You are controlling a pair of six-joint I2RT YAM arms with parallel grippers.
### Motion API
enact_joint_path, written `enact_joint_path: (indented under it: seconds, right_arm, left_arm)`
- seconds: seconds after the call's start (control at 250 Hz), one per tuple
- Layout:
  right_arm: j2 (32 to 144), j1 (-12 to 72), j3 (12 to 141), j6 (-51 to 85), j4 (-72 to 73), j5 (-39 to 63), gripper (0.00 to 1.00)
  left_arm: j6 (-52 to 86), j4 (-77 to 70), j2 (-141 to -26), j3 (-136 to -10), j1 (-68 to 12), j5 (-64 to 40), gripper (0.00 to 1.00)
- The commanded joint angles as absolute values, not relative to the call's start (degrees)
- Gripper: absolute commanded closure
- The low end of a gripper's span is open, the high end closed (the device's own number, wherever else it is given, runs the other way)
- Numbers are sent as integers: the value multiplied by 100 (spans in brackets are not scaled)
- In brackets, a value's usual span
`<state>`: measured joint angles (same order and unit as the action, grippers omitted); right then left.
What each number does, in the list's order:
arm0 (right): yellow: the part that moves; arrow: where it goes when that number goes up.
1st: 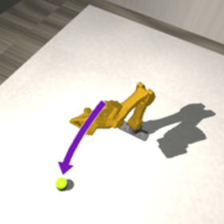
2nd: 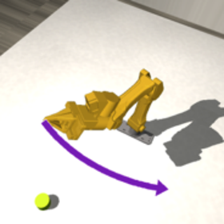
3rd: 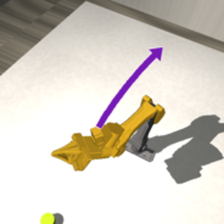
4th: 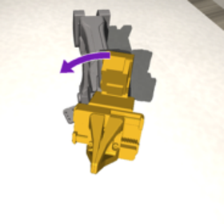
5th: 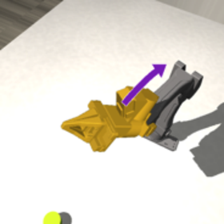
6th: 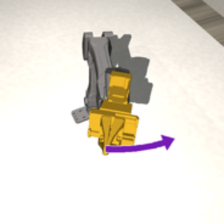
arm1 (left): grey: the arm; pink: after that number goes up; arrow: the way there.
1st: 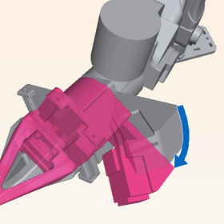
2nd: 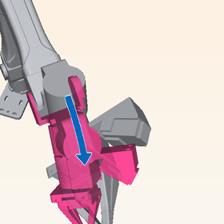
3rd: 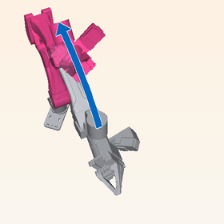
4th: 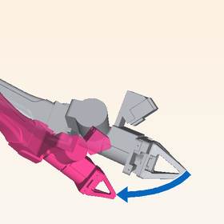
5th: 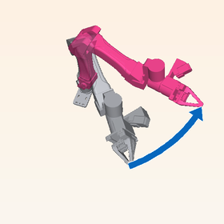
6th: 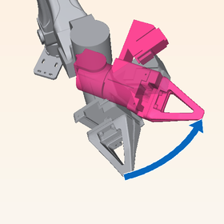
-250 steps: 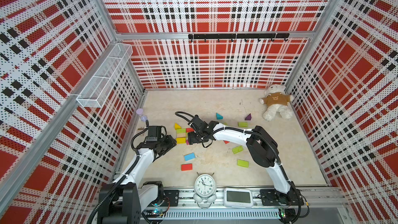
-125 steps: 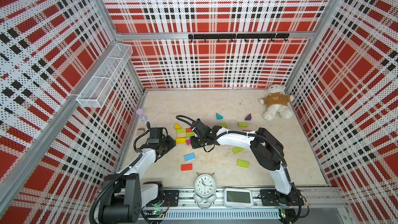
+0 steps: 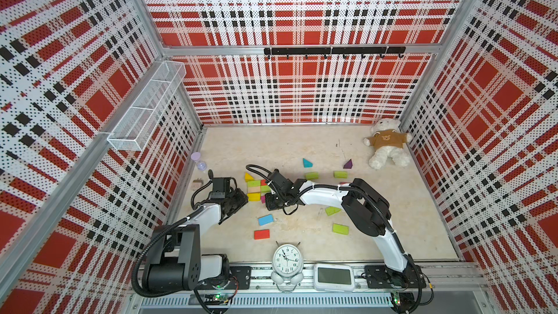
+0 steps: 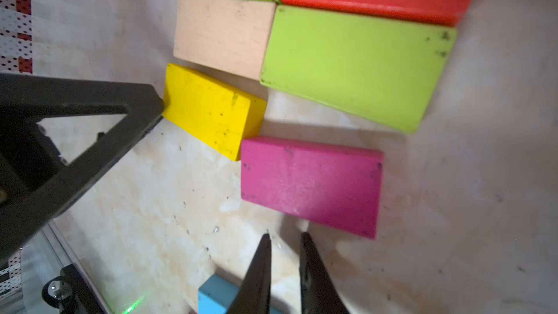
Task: Assemble a carrot with building blocks
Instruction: Assemble the building block at the center of the board.
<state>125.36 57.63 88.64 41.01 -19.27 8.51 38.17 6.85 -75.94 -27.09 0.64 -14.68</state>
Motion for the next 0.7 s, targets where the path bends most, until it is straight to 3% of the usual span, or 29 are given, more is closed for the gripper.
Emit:
enact_joint_path:
  seconds: [0.0,0.696]
  right_arm:
    - [12715,5774,9061,4167,-1757,826,80]
    - [12911,5766,9387,4113,-1789,690,77]
  left_arm:
    - [3850,515,-7657,-2743,-1,-1494,62]
    - [3929,487,-7625,-2741,-147,-1547,63]
